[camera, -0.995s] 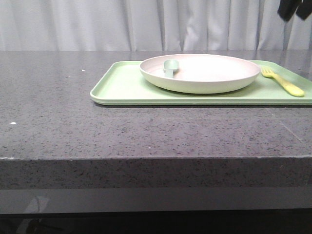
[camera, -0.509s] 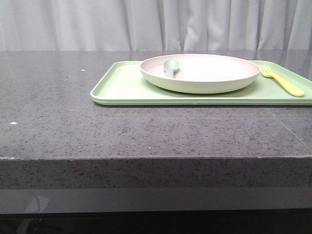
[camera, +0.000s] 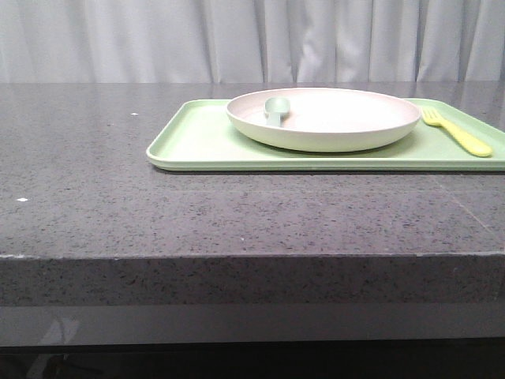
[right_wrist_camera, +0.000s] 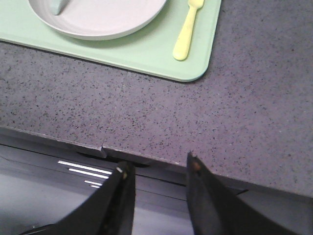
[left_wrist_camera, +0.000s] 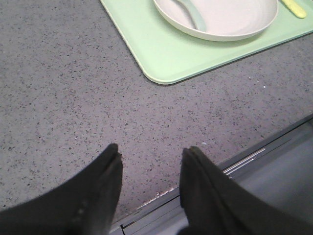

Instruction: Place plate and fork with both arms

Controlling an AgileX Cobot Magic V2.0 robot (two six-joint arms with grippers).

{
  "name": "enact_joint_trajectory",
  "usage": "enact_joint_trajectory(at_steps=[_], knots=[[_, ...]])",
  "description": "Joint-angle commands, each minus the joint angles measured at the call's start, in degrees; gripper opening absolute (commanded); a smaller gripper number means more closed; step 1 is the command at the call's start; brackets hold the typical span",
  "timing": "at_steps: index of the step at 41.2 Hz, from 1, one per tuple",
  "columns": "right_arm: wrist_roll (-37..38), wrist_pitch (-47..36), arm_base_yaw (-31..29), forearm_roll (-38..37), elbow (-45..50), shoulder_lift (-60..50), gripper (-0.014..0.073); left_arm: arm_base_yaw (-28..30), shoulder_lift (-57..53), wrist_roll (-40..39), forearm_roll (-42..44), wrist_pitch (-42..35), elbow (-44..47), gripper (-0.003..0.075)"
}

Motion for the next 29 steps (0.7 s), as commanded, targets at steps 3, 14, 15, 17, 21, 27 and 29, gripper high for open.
enact_joint_trajectory(at_steps=[3,14,15,17,21,27,29], knots=[[-0.4,-4.0,0.0,0.0,-0.7,-3.2,0.0293,0.1,-0.2,0.0,-0.7,-3.9,-1.5,0.0283],[-0.4,-5.0,0.0,0.1,-0.7,-3.9,0.0134,0.1,-0.2,0.0,-0.7,-3.9,-1.5,0.0174],[-0.4,-5.0,0.0,0.1,-0.7,-3.9,0.0103,0.1,-0.2,0.0,-0.7,-3.9,-1.5,0.0150],[-0.4,-5.1,0.0,0.1,-0.7,-3.9,0.0020,0.1,-0.2,0.0,-0.6,-3.9,-1.5,0.0091],[-0.4,-5.1,0.0,0.1,-0.7,-3.9,-0.0097,0.1,-0.2,0.0,-0.6,-3.9,-1.5,-0.0020],[-0.4,-7.0,0.0,0.1,-0.7,-3.9,-0.0118,0.1,-0.2,0.0,-0.4,-4.5,-1.5,-0.0020],[-0.4,-7.5,0.0,0.2,-0.7,-3.9,-0.0118,0.1,-0.2,-0.2,-0.2,-5.2,-1.5,-0.0020]])
